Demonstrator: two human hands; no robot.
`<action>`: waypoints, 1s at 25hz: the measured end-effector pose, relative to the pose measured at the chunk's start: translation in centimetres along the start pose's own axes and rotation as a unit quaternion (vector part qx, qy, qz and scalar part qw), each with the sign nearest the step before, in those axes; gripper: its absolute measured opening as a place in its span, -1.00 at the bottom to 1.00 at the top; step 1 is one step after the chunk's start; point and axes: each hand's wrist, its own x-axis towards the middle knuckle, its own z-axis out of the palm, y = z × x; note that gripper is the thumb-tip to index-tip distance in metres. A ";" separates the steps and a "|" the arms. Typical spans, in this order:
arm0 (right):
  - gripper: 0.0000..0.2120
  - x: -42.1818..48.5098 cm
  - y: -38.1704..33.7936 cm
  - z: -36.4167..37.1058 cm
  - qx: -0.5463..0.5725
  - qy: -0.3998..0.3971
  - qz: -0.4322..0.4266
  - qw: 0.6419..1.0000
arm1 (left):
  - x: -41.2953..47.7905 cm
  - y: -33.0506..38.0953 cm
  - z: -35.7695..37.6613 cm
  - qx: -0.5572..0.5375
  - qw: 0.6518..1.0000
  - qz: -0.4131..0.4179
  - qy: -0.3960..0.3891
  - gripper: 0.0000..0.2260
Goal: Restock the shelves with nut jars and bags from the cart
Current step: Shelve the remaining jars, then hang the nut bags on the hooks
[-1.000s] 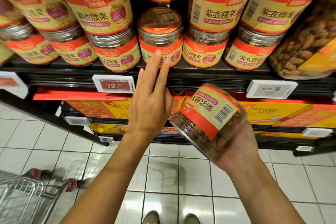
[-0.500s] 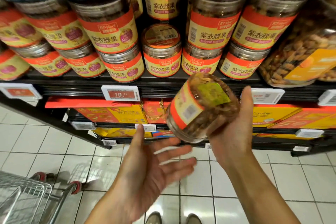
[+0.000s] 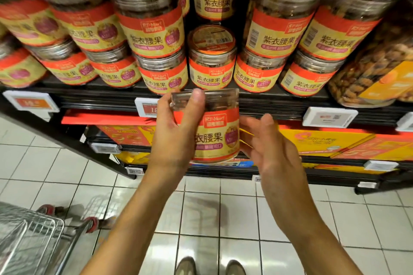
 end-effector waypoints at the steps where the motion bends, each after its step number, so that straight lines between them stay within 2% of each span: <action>1: -0.64 -0.3 -0.1 0.4 0.013 -0.011 -0.019 1.000 | 0.0 0.4 0.1 0.017 0.999 0.039 0.001 -0.48; 4: -0.55 0.2 -0.9 1.1 0.059 -0.011 -0.088 0.994 | 0.0 1.8 0.5 0.137 0.976 0.170 0.015 -0.70; 6: -0.50 0.8 -1.8 1.8 0.082 -0.028 -0.137 0.987 | 0.2 2.7 0.6 0.208 0.951 0.222 0.061 -0.73; 7: -0.50 1.2 -2.2 2.1 0.073 -0.040 -0.160 0.984 | 0.3 3.2 0.8 0.191 0.953 0.225 0.072 -0.69; 9: -0.60 2.0 -2.9 2.6 0.029 -0.045 -0.193 0.980 | 0.8 4.1 1.1 0.068 0.976 0.193 0.071 -0.53; 10: -0.66 2.6 -3.3 2.7 0.008 -0.041 -0.202 0.979 | 1.1 4.3 1.2 0.004 0.982 0.178 0.067 -0.52; 12: -0.71 3.9 -3.9 2.7 -0.028 -0.018 -0.202 0.979 | 1.5 4.5 1.4 -0.057 0.980 0.180 0.056 -0.63; 14: -0.71 5.4 -4.3 2.8 -0.046 0.012 -0.183 0.982 | 1.9 4.4 1.6 -0.057 0.980 0.190 0.023 -0.62; 17: -0.55 7.2 -4.2 2.7 -0.062 0.031 -0.170 0.983 | 3.2 3.9 1.7 -0.008 0.982 0.189 0.003 -0.63; 21: -0.64 8.2 -3.7 2.5 0.011 0.019 -0.175 0.984 | 4.1 2.9 1.6 0.069 0.977 0.199 0.017 -0.59; 23: -0.67 8.3 -3.3 2.7 -0.044 0.011 -0.180 0.983 | 4.2 2.1 1.5 0.074 0.977 0.199 0.004 -0.60; 25: -0.62 8.0 -2.6 2.8 -0.078 0.054 -0.185 0.978 | 3.9 1.0 1.2 0.070 0.978 0.195 -0.008 -0.65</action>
